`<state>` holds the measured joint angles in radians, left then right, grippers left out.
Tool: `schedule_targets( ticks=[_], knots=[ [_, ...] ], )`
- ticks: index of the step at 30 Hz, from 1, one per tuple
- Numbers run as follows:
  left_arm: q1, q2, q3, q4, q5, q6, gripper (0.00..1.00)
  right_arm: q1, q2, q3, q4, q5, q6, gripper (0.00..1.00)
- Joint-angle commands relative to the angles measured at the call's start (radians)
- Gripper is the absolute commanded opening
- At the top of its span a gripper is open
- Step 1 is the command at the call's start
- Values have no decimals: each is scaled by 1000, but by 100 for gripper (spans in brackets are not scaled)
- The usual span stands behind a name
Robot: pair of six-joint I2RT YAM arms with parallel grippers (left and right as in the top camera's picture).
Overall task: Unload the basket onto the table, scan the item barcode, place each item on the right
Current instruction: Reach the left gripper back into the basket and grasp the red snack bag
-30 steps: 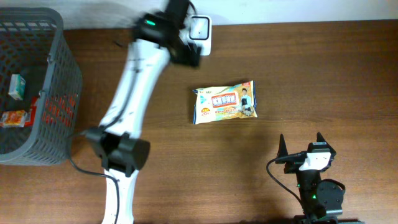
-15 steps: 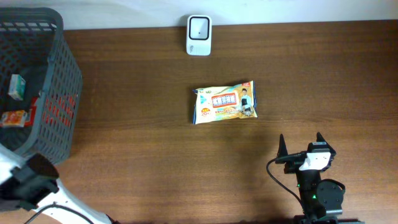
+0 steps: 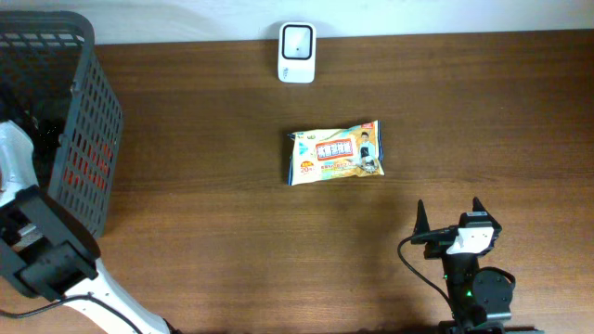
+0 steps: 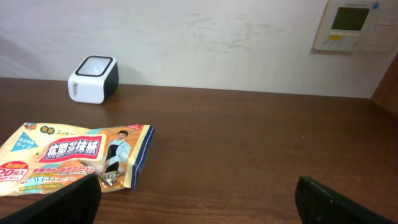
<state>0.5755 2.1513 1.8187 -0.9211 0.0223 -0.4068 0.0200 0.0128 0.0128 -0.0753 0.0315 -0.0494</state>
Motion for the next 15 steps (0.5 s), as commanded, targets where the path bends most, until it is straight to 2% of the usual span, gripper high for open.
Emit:
schedule_targets(
  ticks=[1,4,5,6,8,9,12,15],
  knots=[
    [3,-6,-116,52,-26,-20,93,-7,-6,-7,-5,-2,1,98],
    [3,-6,-213,121,-26,-19,93,-7,-6,-7,-5,-2,1,98],
    [3,-6,-235,144,-26,-19,80,-7,-6,-7,-5,-2,1,98],
    [3,-6,-240,146,-26,-19,58,-7,-6,-7,-5,-2,1,99],
    [4,-23,-228,134,-26,-19,20,-7,-6,-7,-5,-2,1,98],
    [5,-37,-211,117,-26,-19,10,-7,-6,-7,-5,-2,1,99],
    [4,-141,-108,21,-26,-19,0,-7,-6,-7,-5,-2,1,98],
    [4,-305,-4,-25,-3,-19,0,-7,-6,-7,-5,-2,1,98]
  ],
)
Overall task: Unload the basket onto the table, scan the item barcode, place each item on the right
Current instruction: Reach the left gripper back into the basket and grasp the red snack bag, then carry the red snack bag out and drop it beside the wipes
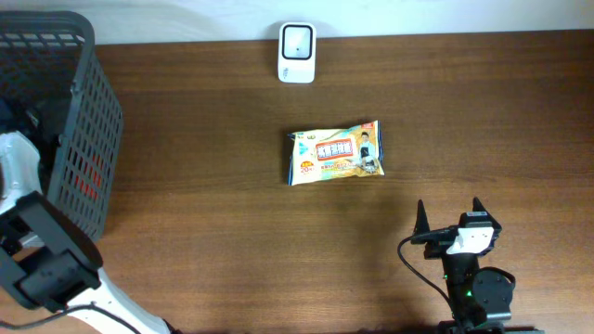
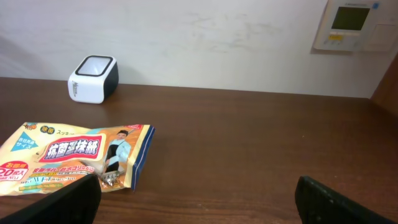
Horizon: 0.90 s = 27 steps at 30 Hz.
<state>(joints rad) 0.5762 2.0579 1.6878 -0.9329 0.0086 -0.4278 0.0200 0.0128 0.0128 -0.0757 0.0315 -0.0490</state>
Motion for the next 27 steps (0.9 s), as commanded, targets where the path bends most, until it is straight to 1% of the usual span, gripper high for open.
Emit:
schedule_targets(
  ticks=[1,5,7,8,9,10,12,14,15,16,18,20,21,22,24,26,27],
  knots=[
    [3,-252,142,-16,19,2,0,-7,-6,-7,-5,-2,1,98],
    [-7,-544,169,-1,94,1,0,-7,-6,-7,-5,-2,1,98],
    [-34,-654,169,4,206,2,0,-7,-6,-7,-5,-2,1,99],
    [-79,-710,169,4,324,1,0,-7,-6,-7,-5,-2,1,98],
    [-138,-732,169,6,409,1,0,-7,-6,-7,-5,-2,1,98],
    [-232,-735,169,7,448,1,0,-7,-6,-7,-5,-2,1,98],
    [-436,-696,153,8,393,2,0,-7,-6,-7,-5,-2,1,99],
    [-587,-629,138,7,294,2,0,-7,-6,-7,-5,-2,1,98],
    [-700,-547,129,7,237,21,0,-7,-6,-7,-5,-2,1,98],
    [-776,-471,129,7,237,47,0,-7,-6,-7,-5,-2,1,98],
    [-883,-335,129,26,236,66,0,-7,-6,-7,-5,-2,1,98],
    [-954,-206,129,56,179,66,0,-7,-6,-7,-5,-2,1,98],
    [-981,-149,129,64,118,66,0,-7,-6,-7,-5,-2,1,98],
    [-1006,-88,129,63,5,68,0,-7,-6,-7,-5,-2,1,98],
    [-1031,-16,129,56,-159,121,2,-7,-6,-7,-5,-2,1,99],
    [-1034,33,129,36,-312,167,7,-7,-6,-7,-5,-2,1,98],
    [-1031,40,129,31,-342,183,13,-7,-6,-7,-5,-2,1,98]
  ],
)
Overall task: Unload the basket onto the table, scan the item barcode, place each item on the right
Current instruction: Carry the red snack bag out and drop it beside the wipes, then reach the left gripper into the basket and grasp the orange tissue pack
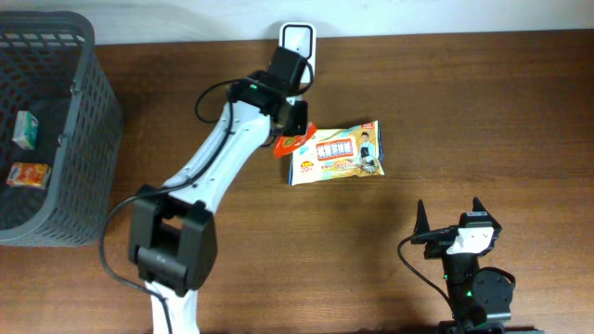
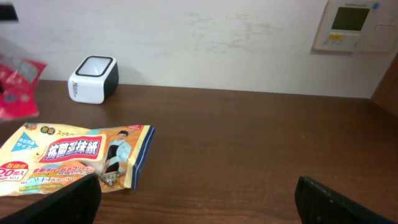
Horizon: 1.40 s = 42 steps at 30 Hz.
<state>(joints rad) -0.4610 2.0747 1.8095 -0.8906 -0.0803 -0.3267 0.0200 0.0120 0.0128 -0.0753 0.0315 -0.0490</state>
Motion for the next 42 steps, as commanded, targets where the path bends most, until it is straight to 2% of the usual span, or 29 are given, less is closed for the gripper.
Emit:
schedule_targets(
  ticks=[1,2,3,4,9,12,15,17,18,20,21,22,24,26,28,29,30,32,33,35,42],
  knots=[
    [10,29,8,-12,-252,121,36,-7,-5,-7,-5,-2,1,99],
    [11,30,8,-12,-234,148,61,-7,-5,-7,-5,-2,1,98],
    [11,29,8,-12,-206,172,74,-7,-5,-7,-5,-2,1,98],
    [11,29,8,-12,-180,177,81,-7,-5,-7,-5,-2,1,98],
    [15,29,102,-90,-188,175,82,-7,-5,-7,-5,-2,1,99],
    [68,29,398,-262,-310,160,78,-7,-5,-7,-5,-2,1,99],
    [191,29,691,-374,-388,156,78,-7,-5,-7,-5,-2,1,99],
    [310,29,836,-449,-389,91,72,-7,-5,-7,-5,-2,1,98],
    [396,29,897,-501,-389,34,64,-7,-5,-7,-5,-2,1,98],
    [576,29,936,-612,-388,-90,42,-7,-5,-7,-5,-2,1,98],
    [658,30,935,-689,-385,-157,22,-7,-5,-7,-5,-2,1,98],
    [713,34,935,-740,-385,-190,8,-7,-5,-7,-5,-2,1,98],
    [840,36,931,-798,-372,-198,0,-7,-5,-7,-5,-2,1,98],
    [952,35,931,-798,-234,-196,0,-7,-5,-7,-5,-2,1,99],
    [1043,34,908,-798,-8,-61,0,-7,-5,-7,-5,-2,1,98],
    [1063,27,883,-798,14,-31,0,-7,-5,-7,-5,-2,1,98],
    [1107,-11,771,-798,-48,-49,0,-7,-5,-7,-5,-2,1,98],
    [1177,-89,577,-798,-181,-164,0,-7,-5,-7,-5,-2,1,98],
    [1222,-126,491,-798,-193,-225,0,-7,-5,-7,-5,-2,1,98],
    [1290,-157,400,-798,-193,-242,0,-7,-5,-7,-5,-2,1,98],
    [1312,-177,358,-798,-124,-241,0,-7,-5,-7,-5,-2,1,99]
  ],
)
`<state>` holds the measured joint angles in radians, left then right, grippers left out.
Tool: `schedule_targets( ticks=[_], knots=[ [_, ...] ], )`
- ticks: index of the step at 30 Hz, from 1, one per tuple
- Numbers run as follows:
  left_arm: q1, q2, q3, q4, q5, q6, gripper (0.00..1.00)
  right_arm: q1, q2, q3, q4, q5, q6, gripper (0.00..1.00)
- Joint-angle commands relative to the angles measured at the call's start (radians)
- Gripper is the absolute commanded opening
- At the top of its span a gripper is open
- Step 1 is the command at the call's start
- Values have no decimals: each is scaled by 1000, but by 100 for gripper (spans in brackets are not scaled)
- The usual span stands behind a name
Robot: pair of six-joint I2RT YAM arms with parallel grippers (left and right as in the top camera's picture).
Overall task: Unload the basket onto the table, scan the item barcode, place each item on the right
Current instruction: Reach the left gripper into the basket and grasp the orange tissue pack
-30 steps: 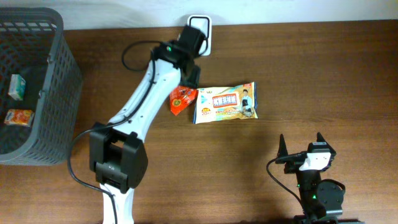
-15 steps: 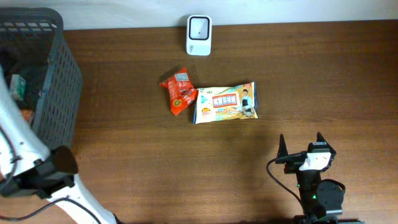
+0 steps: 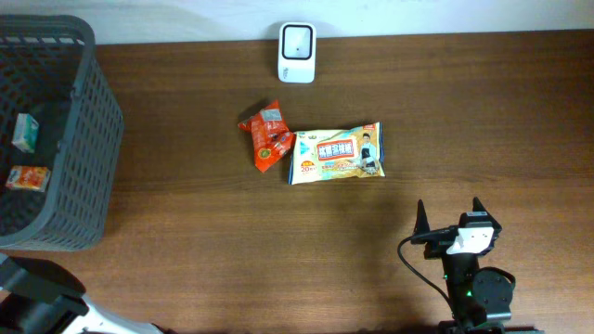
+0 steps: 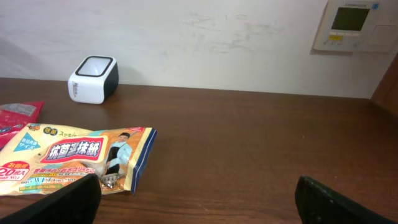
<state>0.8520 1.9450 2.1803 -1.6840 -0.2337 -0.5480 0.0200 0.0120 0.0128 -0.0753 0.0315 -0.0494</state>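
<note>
A red snack packet lies flat on the brown table, just left of a yellow wipes pack. In the right wrist view the red packet shows at the left edge, behind the yellow pack. The white barcode scanner stands at the table's far edge, also seen from the right wrist as the scanner against the wall. My right gripper rests open near the front right, and the same gripper holds nothing. Only part of my left arm shows at the bottom left corner; its gripper is out of view.
A dark mesh basket stands at the far left with two small boxes inside. A wall panel hangs behind the table at the right.
The red packet, held by my left gripper beside the scanner, now lies on the table left of the yellow pack. The left arm has gone back to the bottom left corner. The right arm is unmoved.
At first my left arm was down at the basket on the left, with only the yellow pack on the table. Then it reached over by the scanner with a red packet in its gripper. Now that packet lies released on the table and the arm is withdrawn.
</note>
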Motion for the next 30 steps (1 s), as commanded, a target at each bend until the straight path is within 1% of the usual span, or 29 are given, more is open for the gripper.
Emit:
schedule_targets(
  ticks=[1,2,3,6,9,12,14,16,17,19,21,25,28,30],
  knots=[
    [-1,-60,-21,-4,44,-21,0,-7,-5,-7,-5,-2,1,98],
    [-1,-90,-48,-5,66,-33,0,-7,-5,-7,-5,-2,1,99],
    [-1,-133,-96,-5,73,-70,0,-7,-5,-7,-5,-2,1,98],
    [-1,-261,-246,-4,70,-119,0,-7,-5,-7,-5,-2,1,98],
    [-1,-326,-280,-4,77,-126,0,-7,-5,-7,-5,-2,1,98],
    [-1,-409,-282,-4,145,-129,0,-7,-5,-7,-5,-2,1,98],
    [-1,-448,-282,49,119,-133,0,-7,-5,-7,-5,-2,1,98],
    [-1,-444,-282,134,102,-132,0,-7,-5,-7,-5,-2,1,98],
    [-1,-423,-282,182,117,-131,0,-7,-5,-7,-5,-2,1,98],
    [-11,-368,-282,214,163,-49,0,-7,-5,-7,-5,-2,1,98],
    [-45,-314,-282,180,210,25,0,-7,-5,-7,-5,-2,1,99],
    [-165,-238,-282,61,212,26,0,-7,-5,-7,-5,-2,1,98],
    [-255,-240,-282,49,212,26,0,-7,-5,-7,-5,-2,1,99],
    [-282,-240,-282,43,212,13,0,-7,-5,-7,-5,-2,1,98]
  ],
)
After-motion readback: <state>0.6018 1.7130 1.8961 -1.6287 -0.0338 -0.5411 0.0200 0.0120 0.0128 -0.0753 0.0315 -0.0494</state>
